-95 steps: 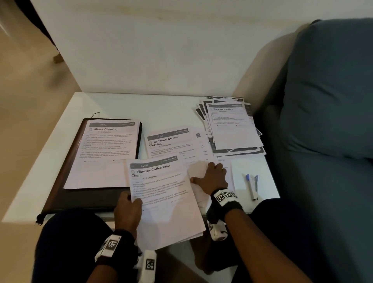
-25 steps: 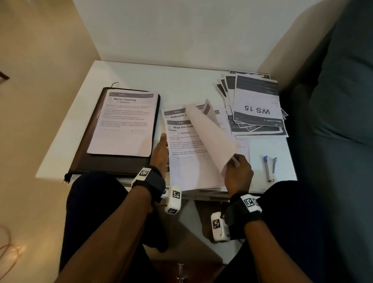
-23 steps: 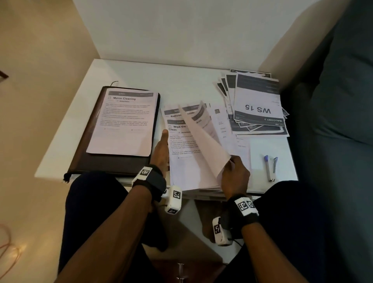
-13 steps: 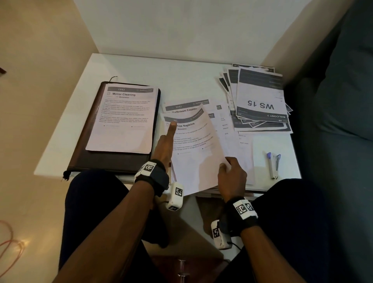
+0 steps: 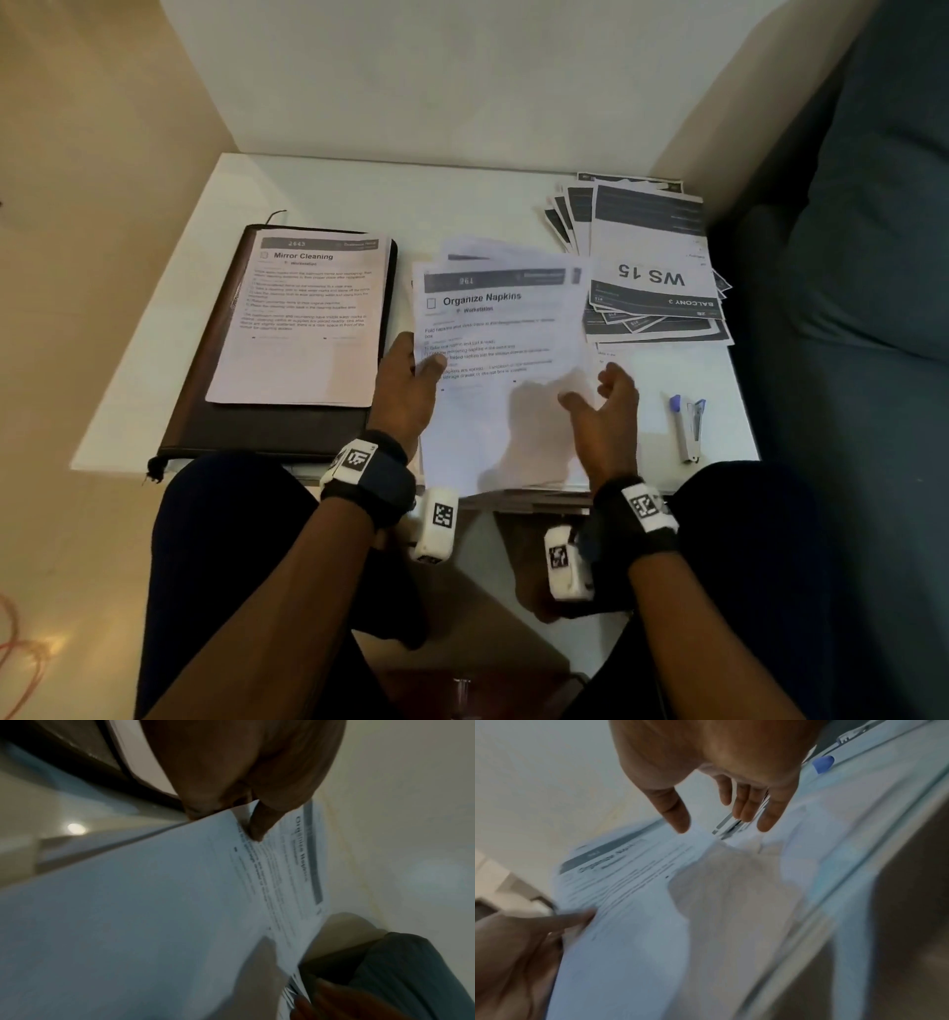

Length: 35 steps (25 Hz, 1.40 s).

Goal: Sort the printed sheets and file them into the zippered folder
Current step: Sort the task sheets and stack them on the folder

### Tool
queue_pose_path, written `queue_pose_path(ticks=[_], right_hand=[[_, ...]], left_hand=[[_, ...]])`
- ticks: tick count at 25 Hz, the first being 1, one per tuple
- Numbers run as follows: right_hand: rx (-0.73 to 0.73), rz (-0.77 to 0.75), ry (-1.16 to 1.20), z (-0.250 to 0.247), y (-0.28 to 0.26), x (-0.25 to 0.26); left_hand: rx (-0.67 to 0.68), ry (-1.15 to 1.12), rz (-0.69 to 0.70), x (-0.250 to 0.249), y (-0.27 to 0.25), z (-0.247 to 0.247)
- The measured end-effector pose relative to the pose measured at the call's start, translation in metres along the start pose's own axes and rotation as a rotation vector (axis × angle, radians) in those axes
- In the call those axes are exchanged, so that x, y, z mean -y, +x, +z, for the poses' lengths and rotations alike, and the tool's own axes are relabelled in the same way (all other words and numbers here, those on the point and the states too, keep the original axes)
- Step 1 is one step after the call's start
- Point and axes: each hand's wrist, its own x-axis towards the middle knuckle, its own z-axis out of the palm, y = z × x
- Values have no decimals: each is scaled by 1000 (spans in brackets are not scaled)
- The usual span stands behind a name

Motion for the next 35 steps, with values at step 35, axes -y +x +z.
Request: queue_pose_path(ticks=[35], right_hand=[[225,-139,149,-5,12,46]], left_hand=[[-27,-69,16,-33,-8,29]])
